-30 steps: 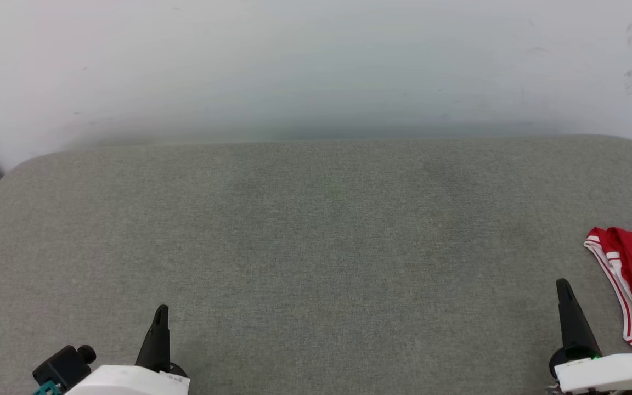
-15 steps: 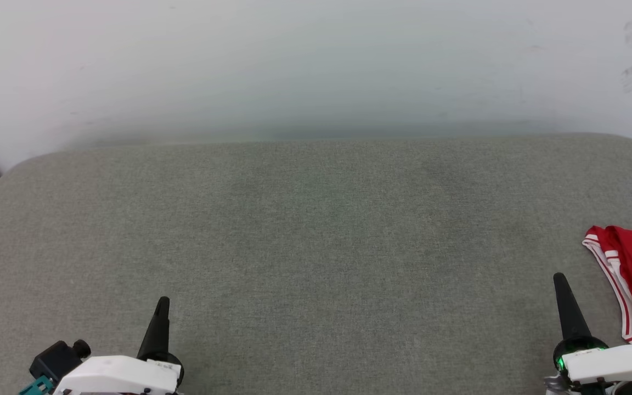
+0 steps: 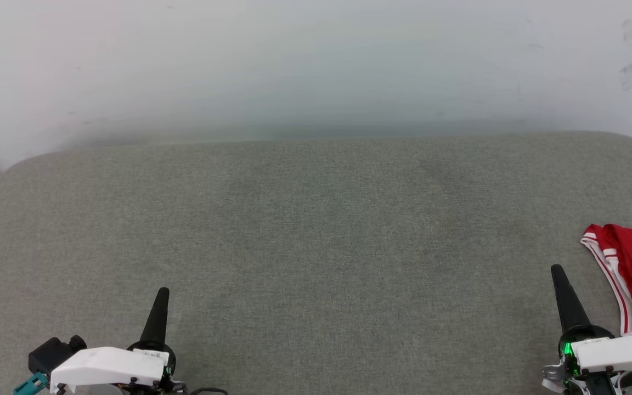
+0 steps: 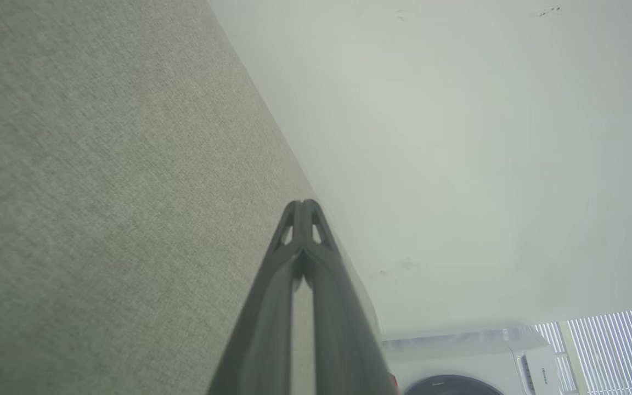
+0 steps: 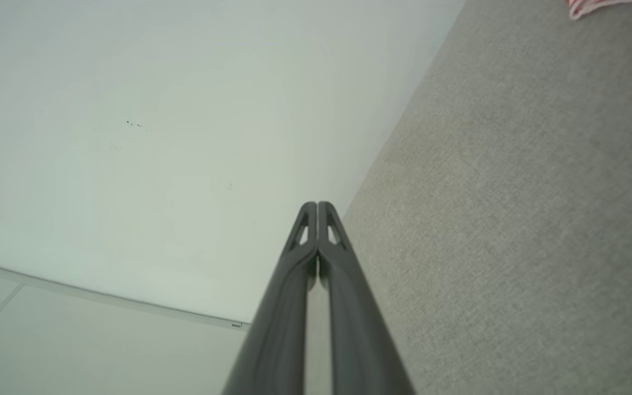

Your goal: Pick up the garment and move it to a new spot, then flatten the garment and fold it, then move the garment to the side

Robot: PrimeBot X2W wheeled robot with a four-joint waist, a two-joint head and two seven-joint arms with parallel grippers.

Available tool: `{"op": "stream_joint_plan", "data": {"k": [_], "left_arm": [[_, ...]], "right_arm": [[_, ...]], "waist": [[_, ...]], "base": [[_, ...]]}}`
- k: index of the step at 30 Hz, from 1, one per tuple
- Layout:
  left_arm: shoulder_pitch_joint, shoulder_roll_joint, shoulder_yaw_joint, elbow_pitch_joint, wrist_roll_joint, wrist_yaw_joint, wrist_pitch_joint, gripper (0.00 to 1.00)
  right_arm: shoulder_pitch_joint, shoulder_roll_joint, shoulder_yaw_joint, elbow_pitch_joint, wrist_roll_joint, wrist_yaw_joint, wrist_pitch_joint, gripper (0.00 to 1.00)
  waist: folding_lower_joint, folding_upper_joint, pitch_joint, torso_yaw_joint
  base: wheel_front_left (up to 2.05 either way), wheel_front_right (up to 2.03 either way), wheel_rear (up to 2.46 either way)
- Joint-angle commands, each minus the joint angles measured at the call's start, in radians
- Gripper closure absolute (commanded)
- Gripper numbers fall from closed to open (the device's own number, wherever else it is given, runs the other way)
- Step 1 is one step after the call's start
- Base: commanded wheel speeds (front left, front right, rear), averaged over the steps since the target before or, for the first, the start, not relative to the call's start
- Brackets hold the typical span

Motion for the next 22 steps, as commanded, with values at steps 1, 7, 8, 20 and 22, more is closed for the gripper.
{"op": "stream_joint_plan", "data": {"k": [1, 7, 8, 20, 22], "left_arm": [[-0.026, 0.003, 0.003, -0.005, -0.016, -0.006, 0.003, 1.0], [-0.036, 0.002, 0.01, 0.005, -0.075, -0.012, 0.018, 1.0], [-0.039, 0.002, 0.011, 0.006, -0.084, -0.013, 0.021, 1.0], [-0.061, -0.001, 0.023, 0.022, -0.19, -0.023, 0.047, 1.0], [-0.065, -0.001, 0.024, 0.025, -0.207, -0.023, 0.053, 1.0]], "right_arm": [[-0.023, -0.007, -0.001, -0.004, 0.016, 0.0, 0.003, 1.0], [-0.033, -0.007, -0.003, 0.005, 0.071, 0.0, 0.018, 1.0], [-0.033, -0.007, -0.004, 0.007, 0.08, 0.0, 0.021, 1.0], [-0.054, -0.005, -0.008, 0.025, 0.179, 0.0, 0.048, 1.0], [-0.058, -0.004, -0.008, 0.027, 0.194, 0.0, 0.052, 1.0]], "waist": [[0.0, 0.0, 0.0, 0.0], [0.0, 0.0, 0.001, -0.002], [0.0, 0.0, 0.001, -0.002], [0.0, 0.0, 0.003, -0.006], [0.0, 0.0, 0.003, -0.006]], "base": [[0.0, 0.0, 0.0], [0.0, 0.0, 0.0], [0.0, 0.0, 0.0], [0.0, 0.0, 0.0], [0.0, 0.0, 0.0]]}}
